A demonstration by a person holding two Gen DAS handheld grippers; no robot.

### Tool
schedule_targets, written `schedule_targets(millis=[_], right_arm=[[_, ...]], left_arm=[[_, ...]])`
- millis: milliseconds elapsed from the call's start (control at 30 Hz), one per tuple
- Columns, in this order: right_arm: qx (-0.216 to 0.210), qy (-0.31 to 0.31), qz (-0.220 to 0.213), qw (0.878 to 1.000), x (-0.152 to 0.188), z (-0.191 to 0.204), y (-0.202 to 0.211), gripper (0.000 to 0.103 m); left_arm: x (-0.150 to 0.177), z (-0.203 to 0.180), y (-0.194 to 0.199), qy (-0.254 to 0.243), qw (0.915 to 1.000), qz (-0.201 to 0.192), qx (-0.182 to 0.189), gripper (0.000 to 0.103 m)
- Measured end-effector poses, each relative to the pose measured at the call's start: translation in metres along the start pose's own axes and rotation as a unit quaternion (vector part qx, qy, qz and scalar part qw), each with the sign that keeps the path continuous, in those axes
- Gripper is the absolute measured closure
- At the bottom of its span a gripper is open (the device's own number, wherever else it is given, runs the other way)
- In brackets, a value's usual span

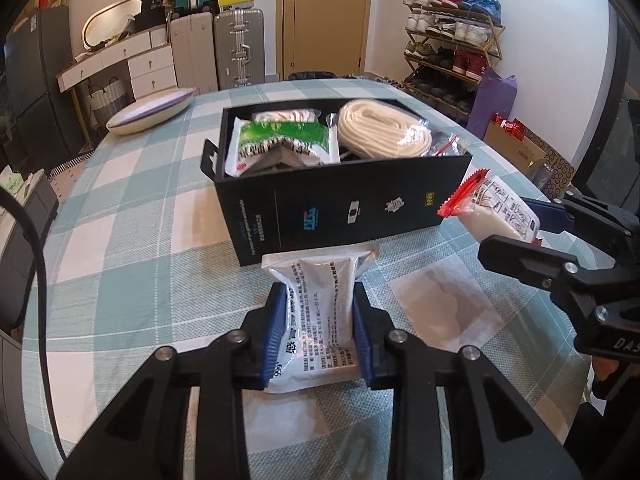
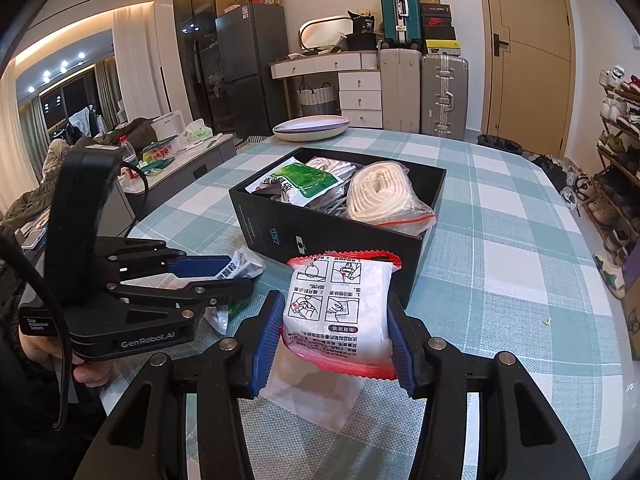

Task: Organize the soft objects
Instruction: 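Carry both packets with both grippers and lower them into the box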

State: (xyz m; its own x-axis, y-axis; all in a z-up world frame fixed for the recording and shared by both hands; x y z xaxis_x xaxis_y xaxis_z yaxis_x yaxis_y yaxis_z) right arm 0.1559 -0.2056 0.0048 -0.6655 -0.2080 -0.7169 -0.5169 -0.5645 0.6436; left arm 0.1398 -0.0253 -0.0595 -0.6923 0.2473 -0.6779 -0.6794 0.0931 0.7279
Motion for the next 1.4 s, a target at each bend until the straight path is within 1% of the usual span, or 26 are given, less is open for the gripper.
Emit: schedule_targets(millis=[100,367,667,1067,1400], right_arm=[[-0.002,-0.001,-0.005,1.0,-0.002,0.001,0.004,0.053],[-0.011,-0.001,-0.025,1.0,-0.008,0.006,0.017,0.053],[-0.009,-0.003,-0.045,0.999,-0.023,0.008,0.023,0.053],[0.012,-0.004,-0.041,0.999,-0.054,0.008,0.003,0.053],[0.02,-0.007,-0.03,0.999,-0.071,0.003,-0.02,0.053]], left_arm=[[-0.003,0.003,0.01,-0.001,0.9999,-0.014,-0.004,0.073],[-0.013,0.015,0.027,0.006,0.9992,-0.037,-0.014,0.073],[-0.037,0.027,0.043,0.005,0.9974,-0.068,-0.024,0.073],[-0.071,0.038,0.037,0.0,0.9964,-0.083,-0.021,0.073],[-0.088,0.042,0.02,-0.002,0.997,-0.076,-0.013,0.073]])
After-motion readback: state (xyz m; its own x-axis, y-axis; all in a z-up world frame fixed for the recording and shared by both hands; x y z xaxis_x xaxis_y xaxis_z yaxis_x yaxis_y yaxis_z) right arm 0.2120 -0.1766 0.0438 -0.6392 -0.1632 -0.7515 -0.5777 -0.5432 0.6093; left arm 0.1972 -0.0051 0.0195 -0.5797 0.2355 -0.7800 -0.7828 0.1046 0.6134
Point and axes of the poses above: each gripper's, at about its wrist camera, not at the fingertips, and y roughly against the way its jaws point, z to its left, x to its underside, the point moved 7 cm from there along -y, roughly the way its jaws point, and after that the axes turned 13 degrees about -y, right-handed, at the moved point
